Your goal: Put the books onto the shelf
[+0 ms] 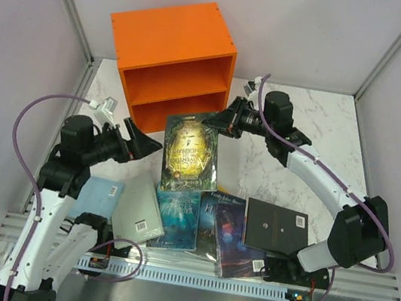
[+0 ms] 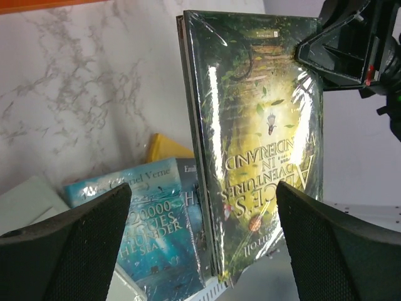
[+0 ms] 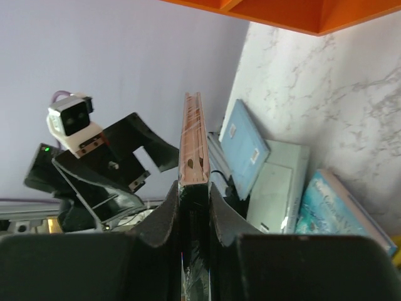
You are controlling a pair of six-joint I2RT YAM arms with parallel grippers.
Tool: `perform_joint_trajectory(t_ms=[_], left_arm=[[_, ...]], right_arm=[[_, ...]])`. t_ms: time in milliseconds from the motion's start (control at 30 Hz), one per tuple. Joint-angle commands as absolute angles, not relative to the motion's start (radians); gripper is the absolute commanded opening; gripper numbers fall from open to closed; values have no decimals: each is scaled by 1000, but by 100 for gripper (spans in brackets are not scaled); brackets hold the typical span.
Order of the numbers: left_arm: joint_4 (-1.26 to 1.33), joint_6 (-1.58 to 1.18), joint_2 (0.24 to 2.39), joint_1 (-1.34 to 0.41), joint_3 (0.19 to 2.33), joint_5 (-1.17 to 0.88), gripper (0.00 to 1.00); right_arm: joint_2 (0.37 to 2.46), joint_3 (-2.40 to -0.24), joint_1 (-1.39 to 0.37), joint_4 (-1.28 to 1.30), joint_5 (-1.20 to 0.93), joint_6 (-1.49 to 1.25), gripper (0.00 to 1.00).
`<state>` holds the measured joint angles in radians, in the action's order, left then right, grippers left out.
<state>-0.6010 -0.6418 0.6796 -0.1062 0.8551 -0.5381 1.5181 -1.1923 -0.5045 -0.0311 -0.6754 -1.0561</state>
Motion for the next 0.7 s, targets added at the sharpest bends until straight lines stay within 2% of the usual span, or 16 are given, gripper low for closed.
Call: perform_joint_trajectory(t_ms=[0,133,400,500,567,667], left_arm=[[-419,-699,687,-104,842,-676,100],[-211,-825,661,-104,758,-791,100],[-43,-925,655,-109,678,-883,100],[119,-1031,679,-115,652,-946,90],[144,-1043,710,-133,664,-969,85],[163,-1042,735,-167,690,-996,72]], right_arm=[[1454,-1213,-500,-226,-762,-1259,0],[1459,-1135,-499,-428,-782,-1409,0],[1496,-1078,-499,-687,-793,-1586,0],[1511,-1072,-500,-715,-798,-1603,0],[1517,-1068,-500,-733,-793,-1618,0],[1526,-1055,-500,-773,-784,-1638,0]])
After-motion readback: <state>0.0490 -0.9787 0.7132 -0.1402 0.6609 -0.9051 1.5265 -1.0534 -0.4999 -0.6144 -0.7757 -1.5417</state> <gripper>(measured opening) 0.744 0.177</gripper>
